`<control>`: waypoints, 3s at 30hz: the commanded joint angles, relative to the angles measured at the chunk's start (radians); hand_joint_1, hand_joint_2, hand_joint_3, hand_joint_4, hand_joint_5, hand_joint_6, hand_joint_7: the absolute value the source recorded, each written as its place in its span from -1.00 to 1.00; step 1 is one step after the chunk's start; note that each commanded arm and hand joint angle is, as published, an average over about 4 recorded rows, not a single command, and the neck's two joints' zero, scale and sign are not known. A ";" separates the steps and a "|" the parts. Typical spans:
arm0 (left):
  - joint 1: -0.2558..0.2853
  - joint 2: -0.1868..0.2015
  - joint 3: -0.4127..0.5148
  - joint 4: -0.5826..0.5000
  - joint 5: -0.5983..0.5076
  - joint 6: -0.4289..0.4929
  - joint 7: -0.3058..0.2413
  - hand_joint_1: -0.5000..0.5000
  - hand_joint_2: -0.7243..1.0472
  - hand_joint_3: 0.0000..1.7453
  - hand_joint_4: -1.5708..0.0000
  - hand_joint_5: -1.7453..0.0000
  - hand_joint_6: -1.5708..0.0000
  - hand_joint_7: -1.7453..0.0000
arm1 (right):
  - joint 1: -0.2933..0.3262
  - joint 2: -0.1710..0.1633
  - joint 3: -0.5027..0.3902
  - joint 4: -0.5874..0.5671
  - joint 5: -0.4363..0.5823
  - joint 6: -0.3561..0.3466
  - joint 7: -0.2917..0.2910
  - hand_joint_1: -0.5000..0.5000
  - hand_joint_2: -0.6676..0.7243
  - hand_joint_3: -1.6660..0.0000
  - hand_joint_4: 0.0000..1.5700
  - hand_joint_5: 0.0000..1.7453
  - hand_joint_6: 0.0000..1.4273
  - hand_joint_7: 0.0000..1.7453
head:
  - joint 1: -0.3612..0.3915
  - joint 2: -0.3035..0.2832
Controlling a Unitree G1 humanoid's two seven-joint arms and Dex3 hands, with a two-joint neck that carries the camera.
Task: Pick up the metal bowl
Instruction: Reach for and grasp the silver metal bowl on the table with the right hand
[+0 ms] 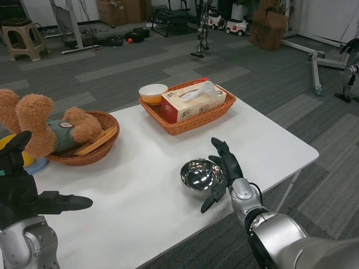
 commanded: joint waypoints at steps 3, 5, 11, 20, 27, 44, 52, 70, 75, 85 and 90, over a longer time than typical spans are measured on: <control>0.014 0.004 0.001 -0.003 -0.001 0.000 0.002 -0.91 -0.90 -1.00 -0.43 -0.41 1.00 0.92 | -0.022 0.002 0.013 0.017 -0.004 0.023 -0.006 -0.83 0.64 0.76 -1.00 -0.06 -1.00 -0.64 | 0.003 0.000; 0.014 0.004 0.001 -0.003 -0.001 0.000 0.002 -0.91 -0.85 -1.00 -0.43 -0.41 1.00 0.92 | -0.023 0.003 0.013 0.018 -0.004 0.028 -0.006 -0.79 0.45 0.48 -1.00 0.17 -1.00 -0.56 | 0.003 0.000; 0.016 0.004 0.001 -0.003 -0.002 0.000 0.002 -0.91 -0.90 -1.00 -0.43 -0.41 1.00 0.92 | -0.023 0.004 0.021 0.024 -0.018 0.034 -0.011 -0.65 0.16 -0.10 -1.00 0.64 -1.00 -0.40 | 0.005 -0.002; 0.017 0.004 0.001 -0.003 -0.002 0.000 0.002 -0.91 -0.90 -1.00 -0.43 -0.41 1.00 0.92 | -0.023 0.006 0.039 0.041 -0.038 0.035 -0.013 -0.50 -0.20 -0.57 -1.00 0.86 -1.00 -0.28 | 0.006 -0.006; 0.020 0.004 0.001 -0.005 -0.002 0.000 0.002 -0.91 -0.90 -1.00 -0.43 -0.41 1.00 0.92 | -0.022 0.004 0.042 0.044 -0.058 0.035 -0.011 -0.42 -0.27 -0.62 -1.00 0.94 -1.00 -0.28 | 0.010 -0.010; 0.021 0.004 0.002 -0.005 -0.002 0.000 0.002 -0.91 -0.90 -1.00 -0.43 -0.41 1.00 0.92 | -0.021 -0.006 0.061 0.046 -0.083 0.035 -0.010 0.08 -0.45 -0.71 -0.61 0.83 -1.00 0.18 | 0.019 -0.021; 0.021 0.004 0.001 -0.002 -0.002 0.000 0.002 -0.91 -0.90 -1.00 -0.43 -0.41 1.00 0.92 | -0.012 -0.010 0.054 0.044 -0.072 0.031 -0.005 0.25 -0.45 -0.71 0.41 0.44 -1.00 0.52 | 0.024 -0.023; 0.020 0.003 0.001 -0.001 -0.002 0.000 0.002 -0.91 -0.90 -1.00 -0.43 -0.41 1.00 0.92 | 0.000 -0.024 0.059 -0.035 -0.090 0.017 0.005 0.33 -0.45 -0.62 0.55 0.22 -1.00 0.96 | 0.033 -0.025; 0.020 0.003 0.001 0.000 -0.002 0.000 0.002 -0.91 -0.90 -1.00 -0.43 -0.41 1.00 0.92 | 0.000 -0.025 0.057 -0.040 -0.089 0.017 0.005 0.40 -0.45 -0.62 0.60 0.22 -1.00 1.00 | 0.036 -0.025; 0.020 0.001 0.001 0.000 -0.002 0.000 0.002 -0.91 -0.90 -1.00 -0.43 -0.41 1.00 0.92 | 0.000 -0.025 0.057 -0.053 -0.085 0.017 0.005 0.42 -0.45 -0.62 0.54 0.22 -1.00 1.00 | 0.041 -0.027; 0.020 0.000 0.001 0.000 -0.002 0.000 0.002 -0.91 -0.90 -1.00 -0.43 -0.41 1.00 0.92 | -0.001 -0.025 0.048 -0.059 -0.079 0.017 0.005 0.42 -0.45 -0.62 0.43 0.33 -1.00 1.00 | 0.044 -0.029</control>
